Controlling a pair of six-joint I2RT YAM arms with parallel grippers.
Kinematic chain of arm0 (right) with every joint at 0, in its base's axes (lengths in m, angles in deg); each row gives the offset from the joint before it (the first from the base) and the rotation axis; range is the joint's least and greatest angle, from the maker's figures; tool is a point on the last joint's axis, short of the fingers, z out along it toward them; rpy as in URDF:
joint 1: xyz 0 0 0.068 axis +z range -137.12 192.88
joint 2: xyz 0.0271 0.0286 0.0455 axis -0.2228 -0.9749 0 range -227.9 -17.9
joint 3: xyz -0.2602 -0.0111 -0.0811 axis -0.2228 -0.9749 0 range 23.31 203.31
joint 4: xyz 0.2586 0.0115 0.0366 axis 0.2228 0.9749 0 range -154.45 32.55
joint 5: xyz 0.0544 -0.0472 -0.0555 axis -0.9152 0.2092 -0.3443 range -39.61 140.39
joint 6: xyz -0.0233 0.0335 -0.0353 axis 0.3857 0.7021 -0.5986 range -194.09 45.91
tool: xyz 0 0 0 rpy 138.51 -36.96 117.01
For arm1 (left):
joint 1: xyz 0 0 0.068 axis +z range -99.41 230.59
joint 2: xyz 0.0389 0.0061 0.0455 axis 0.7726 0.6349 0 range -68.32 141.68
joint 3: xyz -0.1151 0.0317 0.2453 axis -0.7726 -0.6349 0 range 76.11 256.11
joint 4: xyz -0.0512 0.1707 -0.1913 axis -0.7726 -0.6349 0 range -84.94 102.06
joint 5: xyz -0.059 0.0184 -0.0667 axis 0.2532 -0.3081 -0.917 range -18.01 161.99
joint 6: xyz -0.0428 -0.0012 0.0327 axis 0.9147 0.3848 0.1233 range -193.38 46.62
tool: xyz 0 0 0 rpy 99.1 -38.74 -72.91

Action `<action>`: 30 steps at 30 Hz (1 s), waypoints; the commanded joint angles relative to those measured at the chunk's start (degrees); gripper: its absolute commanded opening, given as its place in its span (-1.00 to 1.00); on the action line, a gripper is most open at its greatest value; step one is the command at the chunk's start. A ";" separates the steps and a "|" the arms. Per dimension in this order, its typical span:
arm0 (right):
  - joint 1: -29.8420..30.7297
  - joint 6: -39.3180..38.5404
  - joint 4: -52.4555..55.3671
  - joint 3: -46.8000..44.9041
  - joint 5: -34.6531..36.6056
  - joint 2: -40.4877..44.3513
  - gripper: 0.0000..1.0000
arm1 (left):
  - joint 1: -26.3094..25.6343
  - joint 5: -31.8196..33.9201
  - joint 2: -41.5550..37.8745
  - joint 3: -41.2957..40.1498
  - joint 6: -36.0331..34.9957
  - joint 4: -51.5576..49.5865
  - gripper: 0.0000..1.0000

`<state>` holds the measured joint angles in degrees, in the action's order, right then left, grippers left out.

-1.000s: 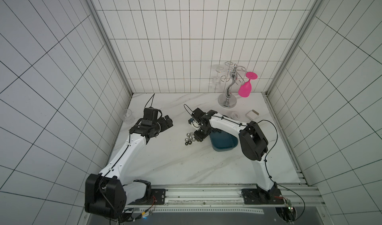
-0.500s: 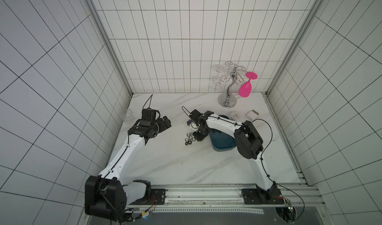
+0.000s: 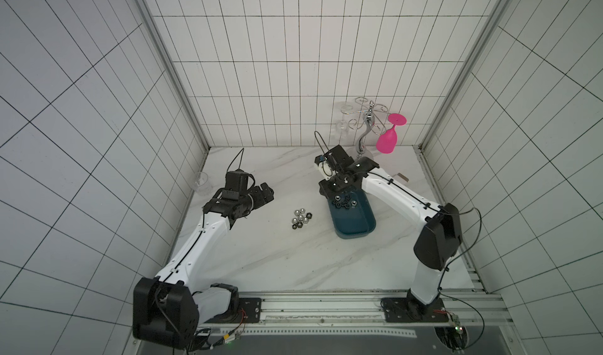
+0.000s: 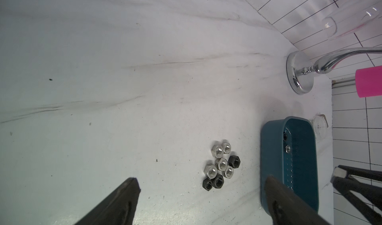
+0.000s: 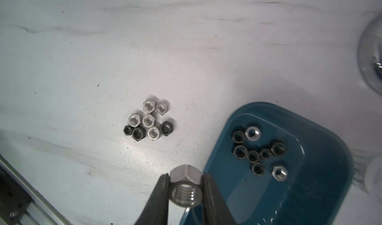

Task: Put the nuts on the desktop into the storage box
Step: Pick up the nut from the center of the board, then place the nut in the storage box.

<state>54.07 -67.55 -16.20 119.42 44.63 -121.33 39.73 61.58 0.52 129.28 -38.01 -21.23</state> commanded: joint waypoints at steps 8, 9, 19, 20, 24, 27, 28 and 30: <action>-10.56 6.80 1.40 -14.41 0.15 -1.34 -0.64 | -5.06 2.20 2.02 -0.78 1.58 4.12 0.96; -10.68 6.90 0.88 -15.06 0.06 -2.04 -0.64 | -5.06 2.48 2.03 -0.87 1.63 4.13 0.96; -11.12 6.99 -2.26 -16.55 1.05 -7.96 -0.61 | -4.53 3.25 1.83 -0.87 0.58 3.16 0.96; -11.22 6.99 -2.43 -16.37 1.40 -8.62 -0.61 | -4.40 3.30 1.75 -0.79 0.51 3.07 0.96; -11.77 6.64 -2.38 -14.54 1.11 -10.61 -0.59 | -3.91 3.21 1.66 -0.43 0.24 2.74 0.96; -11.92 6.33 -1.91 -12.90 1.57 -11.45 -0.54 | -3.44 3.12 1.50 -0.26 0.07 2.28 0.96; -12.00 6.16 -1.68 -12.36 1.95 -11.88 -0.52 | -3.32 3.04 1.44 -0.17 -0.03 2.31 0.96; -12.03 5.61 -0.40 -10.50 3.29 -13.05 -0.39 | -2.96 2.88 1.23 -0.08 -0.09 2.19 0.96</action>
<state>42.48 -61.43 -18.10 105.80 45.74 -132.72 36.26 63.89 2.35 128.69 -36.98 -18.74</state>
